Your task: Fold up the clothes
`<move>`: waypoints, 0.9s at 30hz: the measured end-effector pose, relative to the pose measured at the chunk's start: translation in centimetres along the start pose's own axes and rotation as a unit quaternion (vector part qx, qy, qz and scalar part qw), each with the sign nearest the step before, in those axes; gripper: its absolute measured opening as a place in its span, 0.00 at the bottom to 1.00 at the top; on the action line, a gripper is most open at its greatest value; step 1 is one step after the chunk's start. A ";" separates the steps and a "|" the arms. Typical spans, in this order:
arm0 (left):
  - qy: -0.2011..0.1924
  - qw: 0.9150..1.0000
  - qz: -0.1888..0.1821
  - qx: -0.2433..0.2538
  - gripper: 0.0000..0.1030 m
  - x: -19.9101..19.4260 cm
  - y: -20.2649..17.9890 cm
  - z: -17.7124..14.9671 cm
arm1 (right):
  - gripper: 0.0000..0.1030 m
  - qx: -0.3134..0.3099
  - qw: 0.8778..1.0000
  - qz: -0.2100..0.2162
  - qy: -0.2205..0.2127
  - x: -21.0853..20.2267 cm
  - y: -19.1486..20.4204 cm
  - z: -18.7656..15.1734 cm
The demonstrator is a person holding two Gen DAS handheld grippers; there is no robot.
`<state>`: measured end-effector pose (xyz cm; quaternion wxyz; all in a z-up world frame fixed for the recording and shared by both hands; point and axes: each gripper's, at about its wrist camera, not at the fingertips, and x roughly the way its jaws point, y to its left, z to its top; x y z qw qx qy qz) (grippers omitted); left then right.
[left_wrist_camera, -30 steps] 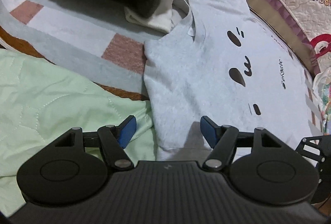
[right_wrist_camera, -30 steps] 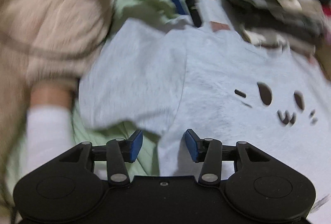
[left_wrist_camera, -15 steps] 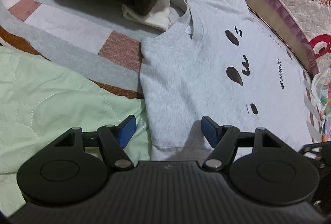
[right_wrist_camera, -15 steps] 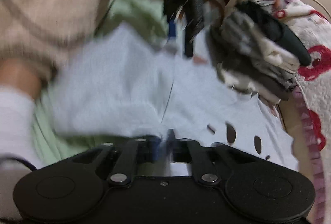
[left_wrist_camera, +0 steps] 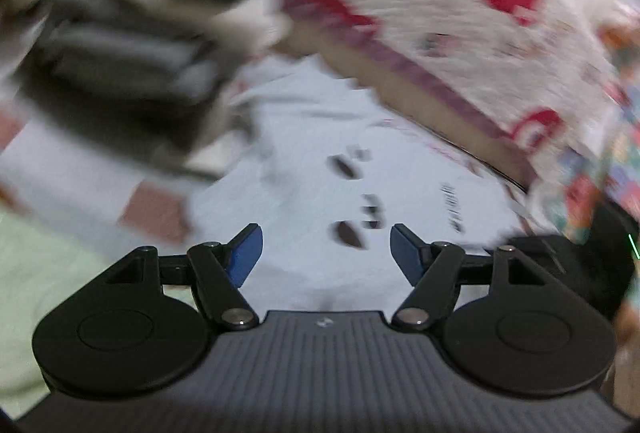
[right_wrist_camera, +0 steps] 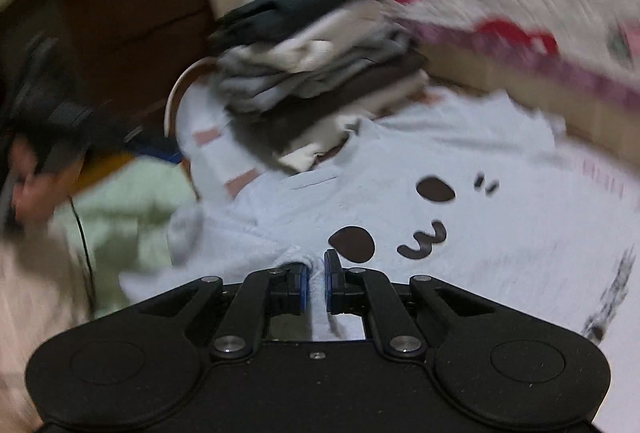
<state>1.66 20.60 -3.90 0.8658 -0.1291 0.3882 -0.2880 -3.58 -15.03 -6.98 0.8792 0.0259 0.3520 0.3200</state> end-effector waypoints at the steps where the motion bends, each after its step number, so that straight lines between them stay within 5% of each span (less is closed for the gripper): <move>1: 0.003 1.000 -0.012 0.028 0.68 0.1 -1.0 -0.3 | 0.08 0.023 1.000 0.006 0.000 0.1 -0.7 0.3; 6: 0.026 0.989 -0.039 0.143 0.70 1.8 -5.9 -1.8 | 0.08 0.072 0.997 0.017 -0.003 0.4 -2.7 1.1; 11: 0.058 0.984 0.007 0.171 0.73 6.1 -9.2 -2.3 | 0.08 0.060 0.998 0.032 -0.013 -0.3 -3.0 1.0; 15: 0.096 0.980 -0.001 0.174 0.74 9.4 -10.7 -2.6 | 0.08 0.060 0.997 0.032 -0.025 -1.2 -3.2 1.5; 16: 0.095 0.978 0.010 0.184 0.69 9.9 -10.9 -2.8 | 0.08 0.059 0.997 0.030 -0.028 -1.3 -3.2 1.6; 18: 0.090 0.973 0.024 0.211 0.05 10.9 -11.4 -2.9 | 0.08 0.047 0.998 0.021 -0.030 -1.5 -3.3 1.9; 23: 0.035 0.952 0.071 0.297 0.04 11.6 -14.2 -1.4 | 0.11 0.018 0.999 -0.034 -0.031 -1.5 -4.6 2.3; 27: 0.022 0.957 0.083 0.278 0.04 13.6 -15.4 1.2 | 0.16 -0.037 0.992 -0.119 -0.011 -2.2 -5.8 1.8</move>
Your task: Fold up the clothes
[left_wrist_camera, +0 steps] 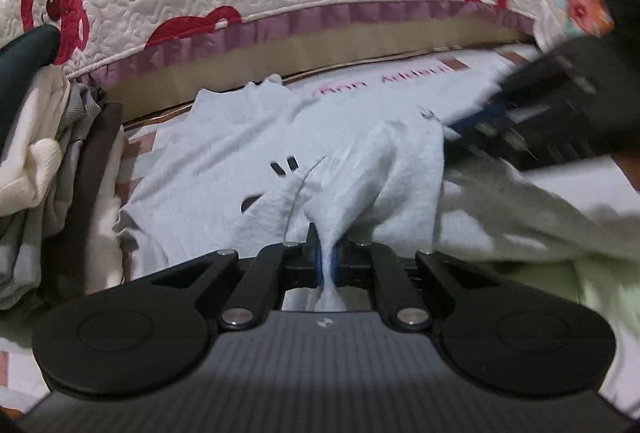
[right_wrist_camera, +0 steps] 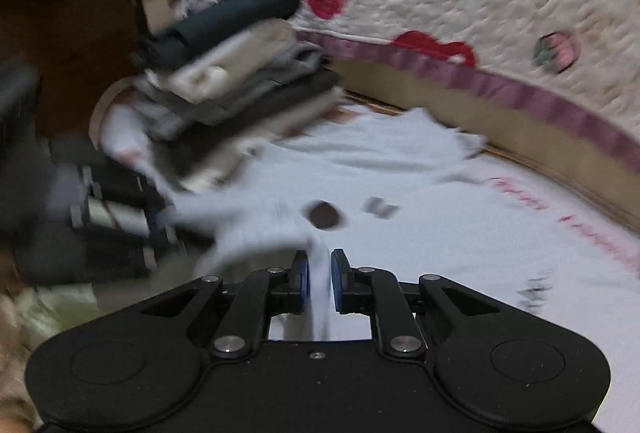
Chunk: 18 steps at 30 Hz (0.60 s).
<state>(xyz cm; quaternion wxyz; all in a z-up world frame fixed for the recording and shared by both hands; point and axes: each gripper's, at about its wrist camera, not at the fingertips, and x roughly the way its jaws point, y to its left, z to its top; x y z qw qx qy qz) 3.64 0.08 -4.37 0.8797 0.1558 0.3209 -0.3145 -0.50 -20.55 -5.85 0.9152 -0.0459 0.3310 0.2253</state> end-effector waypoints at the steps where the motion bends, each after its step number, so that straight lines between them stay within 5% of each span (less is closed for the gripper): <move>1: 0.001 1.000 -0.002 -0.013 0.04 0.7 0.2 0.6 | 0.16 -0.004 1.000 -0.019 0.008 -0.2 -0.6 -0.4; 7: 0.051 0.995 0.031 -0.074 0.04 6.7 1.8 1.1 | 0.16 0.030 0.992 -0.114 0.052 -1.6 -5.0 -3.1; 10: 0.071 0.991 0.031 -0.105 0.05 8.5 2.7 0.6 | 0.17 0.083 0.990 -0.099 0.061 -2.9 -7.2 -3.9; 14: 0.081 0.988 0.030 -0.130 0.05 9.4 3.1 0.3 | 0.37 0.133 0.985 -0.060 0.088 -5.4 -7.8 -5.1; 18: 0.080 0.989 0.033 -0.117 0.05 9.6 2.7 -0.1 | 0.38 0.177 0.975 -0.047 0.125 -8.4 -5.7 -8.0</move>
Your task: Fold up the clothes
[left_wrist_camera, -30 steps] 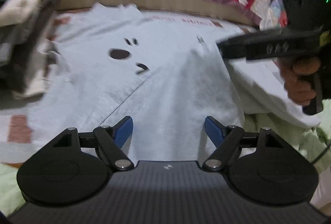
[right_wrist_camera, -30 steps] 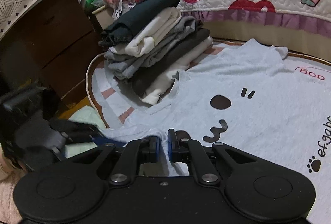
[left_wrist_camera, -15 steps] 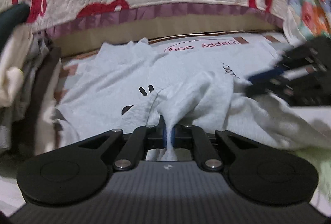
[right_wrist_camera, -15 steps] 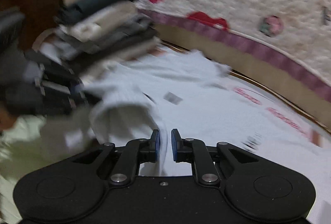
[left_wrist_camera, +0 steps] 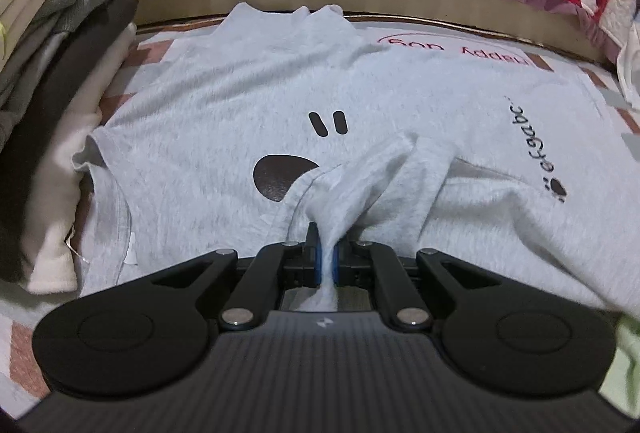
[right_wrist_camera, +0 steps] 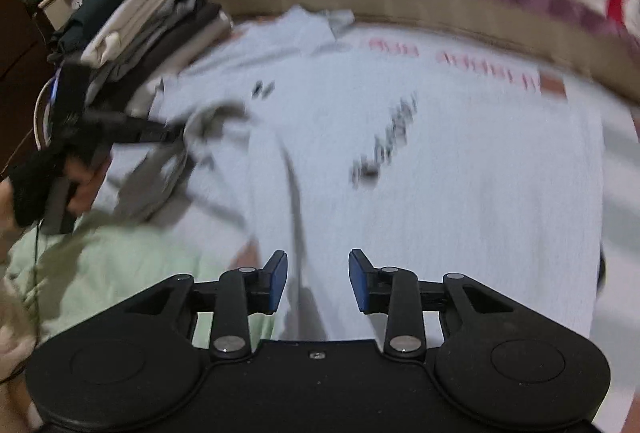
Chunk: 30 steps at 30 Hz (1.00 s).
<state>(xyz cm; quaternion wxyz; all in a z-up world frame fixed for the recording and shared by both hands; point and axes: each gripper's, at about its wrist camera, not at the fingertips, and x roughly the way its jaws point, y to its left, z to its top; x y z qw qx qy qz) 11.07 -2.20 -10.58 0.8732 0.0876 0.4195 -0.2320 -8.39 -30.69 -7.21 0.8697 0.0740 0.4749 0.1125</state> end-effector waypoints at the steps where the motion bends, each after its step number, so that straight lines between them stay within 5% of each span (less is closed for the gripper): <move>1: -0.001 1.000 0.001 0.002 0.05 0.1 0.0 -0.1 | 0.38 0.009 1.000 -0.009 0.011 -0.5 0.3 -1.3; 6: 0.000 1.000 -0.005 -0.007 0.05 0.4 0.3 -0.1 | 0.43 0.006 0.996 -0.077 0.048 -3.0 2.3 -6.6; 10: 0.002 1.000 -0.013 -0.018 0.06 0.4 0.8 -0.1 | 0.49 -0.067 0.982 -0.158 0.072 -3.9 4.1 -9.7; 11: 0.003 1.000 -0.012 -0.017 0.06 0.4 0.8 -0.1 | 0.37 -0.083 0.977 -0.179 0.079 -3.6 3.8 -10.0; 12: 0.004 1.000 -0.012 -0.015 0.06 0.4 0.7 -0.1 | 0.08 -0.090 0.973 -0.198 0.083 -3.4 3.4 -10.3; 13: 0.005 1.000 -0.011 -0.013 0.06 0.3 0.7 -0.1 | 0.01 -0.068 0.974 -0.203 0.073 -3.7 2.4 -10.1; 19: -0.003 0.999 -0.035 -0.002 0.09 -0.8 1.4 0.3 | 0.02 -0.004 0.970 -0.241 -0.036 -6.8 -1.1 -5.6; 25: -0.009 0.997 -0.068 -0.019 0.09 -1.4 2.3 0.4 | 0.02 -0.073 0.948 -0.306 -0.059 -5.2 -5.5 1.9; 30: -0.013 0.999 -0.042 -0.003 0.04 -1.2 1.8 0.1 | 0.02 -0.098 0.938 -0.325 -0.065 -1.9 -8.8 5.3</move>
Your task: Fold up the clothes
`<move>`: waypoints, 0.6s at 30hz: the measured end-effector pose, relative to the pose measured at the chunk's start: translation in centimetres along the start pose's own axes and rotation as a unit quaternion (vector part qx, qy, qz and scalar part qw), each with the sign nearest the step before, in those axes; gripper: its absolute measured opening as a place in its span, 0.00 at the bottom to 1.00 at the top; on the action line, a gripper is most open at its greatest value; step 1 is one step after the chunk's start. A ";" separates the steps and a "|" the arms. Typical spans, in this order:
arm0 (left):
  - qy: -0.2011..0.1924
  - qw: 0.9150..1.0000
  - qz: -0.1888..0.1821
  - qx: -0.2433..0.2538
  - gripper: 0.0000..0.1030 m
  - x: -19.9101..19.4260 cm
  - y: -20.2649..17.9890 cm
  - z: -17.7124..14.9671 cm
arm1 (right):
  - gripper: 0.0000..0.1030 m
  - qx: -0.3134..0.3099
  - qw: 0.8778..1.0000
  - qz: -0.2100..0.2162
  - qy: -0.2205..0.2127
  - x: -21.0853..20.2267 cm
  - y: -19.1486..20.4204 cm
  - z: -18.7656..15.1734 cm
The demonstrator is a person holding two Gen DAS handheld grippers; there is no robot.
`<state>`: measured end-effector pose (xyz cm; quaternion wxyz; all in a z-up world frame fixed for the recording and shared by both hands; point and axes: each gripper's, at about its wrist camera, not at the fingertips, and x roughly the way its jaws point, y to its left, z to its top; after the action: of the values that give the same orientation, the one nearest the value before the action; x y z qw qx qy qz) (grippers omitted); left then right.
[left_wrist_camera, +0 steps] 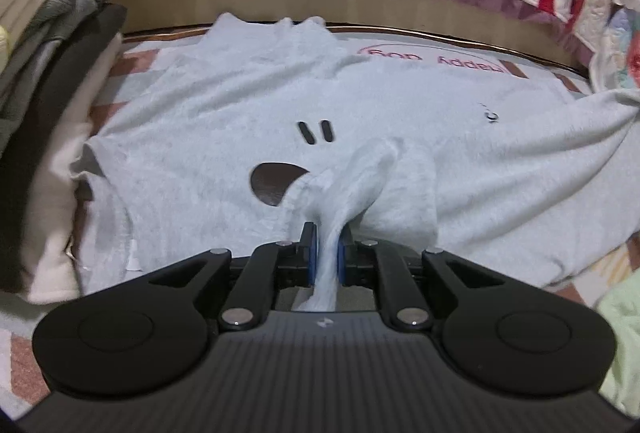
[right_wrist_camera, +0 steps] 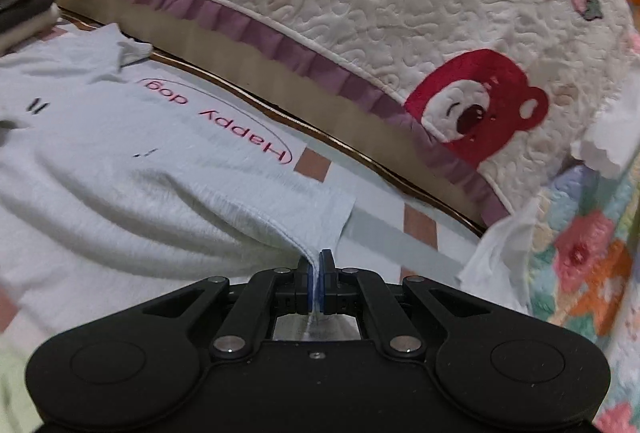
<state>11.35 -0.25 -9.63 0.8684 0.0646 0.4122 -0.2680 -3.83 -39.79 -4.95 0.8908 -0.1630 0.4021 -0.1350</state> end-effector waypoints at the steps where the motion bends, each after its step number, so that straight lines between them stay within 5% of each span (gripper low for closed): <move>1: -0.004 1.000 -0.001 0.000 0.04 -0.1 0.1 0.0 | 0.02 -0.005 1.000 0.000 0.001 1.1 0.3 0.2; 5: -0.027 0.999 -0.004 0.031 0.03 -1.1 0.2 0.9 | 0.02 -0.036 0.999 0.004 0.004 3.2 1.1 0.3; 9: -0.064 0.998 -0.004 -0.016 0.03 -2.6 2.3 3.4 | 0.02 -0.049 0.999 0.012 0.002 4.5 0.8 0.0; 14: -0.056 0.997 0.047 -0.032 0.03 0.4 2.9 3.3 | 0.02 -0.046 0.998 0.045 0.016 7.1 0.2 -0.7; 18: -0.056 0.996 0.064 -0.031 0.03 1.1 2.7 2.9 | 0.15 -0.009 0.998 0.066 0.007 8.0 -0.9 -1.5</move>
<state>15.23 0.63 -8.85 0.9071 0.0492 0.3661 -0.2019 0.10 -43.84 -10.89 0.8933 -0.1432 0.4195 -0.0738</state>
